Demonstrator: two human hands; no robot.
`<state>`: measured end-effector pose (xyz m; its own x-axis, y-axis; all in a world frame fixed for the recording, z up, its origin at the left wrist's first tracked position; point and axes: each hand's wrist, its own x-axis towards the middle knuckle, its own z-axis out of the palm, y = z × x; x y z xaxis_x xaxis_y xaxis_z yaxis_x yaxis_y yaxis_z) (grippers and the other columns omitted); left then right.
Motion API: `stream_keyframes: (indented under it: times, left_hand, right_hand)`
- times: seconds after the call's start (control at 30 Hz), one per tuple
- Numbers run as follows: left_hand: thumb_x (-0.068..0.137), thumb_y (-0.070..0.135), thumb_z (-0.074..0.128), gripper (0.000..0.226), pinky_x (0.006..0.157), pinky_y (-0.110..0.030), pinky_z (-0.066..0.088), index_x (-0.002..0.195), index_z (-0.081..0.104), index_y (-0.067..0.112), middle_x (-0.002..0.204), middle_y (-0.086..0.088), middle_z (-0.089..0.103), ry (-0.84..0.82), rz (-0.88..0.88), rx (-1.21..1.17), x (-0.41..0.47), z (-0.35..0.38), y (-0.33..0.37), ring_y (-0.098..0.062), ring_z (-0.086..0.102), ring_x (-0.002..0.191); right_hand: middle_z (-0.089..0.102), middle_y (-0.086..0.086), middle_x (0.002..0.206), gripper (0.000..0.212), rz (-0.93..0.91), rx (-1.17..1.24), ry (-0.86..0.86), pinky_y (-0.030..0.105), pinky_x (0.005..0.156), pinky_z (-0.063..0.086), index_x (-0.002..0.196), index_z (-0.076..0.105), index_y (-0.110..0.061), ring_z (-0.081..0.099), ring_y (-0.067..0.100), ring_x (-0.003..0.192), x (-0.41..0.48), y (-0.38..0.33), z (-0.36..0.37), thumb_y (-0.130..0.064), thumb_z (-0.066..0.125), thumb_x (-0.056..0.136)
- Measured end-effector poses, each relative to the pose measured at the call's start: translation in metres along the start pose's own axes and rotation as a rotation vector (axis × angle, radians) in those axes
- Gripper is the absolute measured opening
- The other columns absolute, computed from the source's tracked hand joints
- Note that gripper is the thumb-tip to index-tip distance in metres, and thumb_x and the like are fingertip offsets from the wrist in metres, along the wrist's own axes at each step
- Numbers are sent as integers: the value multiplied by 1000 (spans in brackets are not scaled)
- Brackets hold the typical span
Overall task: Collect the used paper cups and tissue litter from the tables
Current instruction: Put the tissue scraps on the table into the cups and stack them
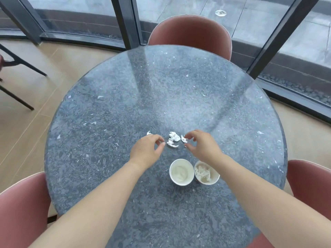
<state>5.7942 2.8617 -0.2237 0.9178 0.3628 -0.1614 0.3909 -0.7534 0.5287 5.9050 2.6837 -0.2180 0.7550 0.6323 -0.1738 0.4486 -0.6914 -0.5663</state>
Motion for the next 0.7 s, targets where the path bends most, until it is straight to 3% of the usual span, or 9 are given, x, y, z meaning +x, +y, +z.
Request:
stream_keyframes:
  times: [0.27, 0.43, 0.57, 0.7]
  left_hand:
    - [90, 36, 52, 12, 76, -33, 50, 96, 62, 30, 89, 15, 55, -73, -37, 44, 38, 3, -27, -12, 58, 89]
    - [89, 24, 54, 26, 78, -37, 49, 115, 55, 27, 122, 4, 46, -134, -60, 167, 50, 11, -39, -18, 44, 114]
    - [89, 15, 54, 44, 88, -40, 46, 131, 44, 24, 138, 0, 33, -246, -36, 265, 57, 18, -44, -26, 38, 122]
    - [88, 8, 52, 36, 87, -40, 47, 121, 53, 23, 124, 0, 45, -255, -55, 187, 57, 24, -51, -25, 45, 112]
  right_hand:
    - [59, 0, 106, 24, 63, -24, -69, 28, 73, 40, 106, 61, -20, 55, 20, 96, 33, 8, 28, -25, 64, 83]
    - [37, -1, 137, 49, 63, -46, -195, 37, 92, 44, 128, 48, -26, 41, 24, 120, 46, 7, 39, -24, 65, 82]
    - [34, 1, 139, 57, 68, -70, -259, 38, 95, 41, 135, 41, -28, 38, 27, 121, 51, 8, 47, -25, 64, 83]
    - [42, 4, 129, 56, 86, -69, -289, 37, 96, 40, 133, 43, -25, 42, 28, 115, 52, 7, 54, -19, 63, 82]
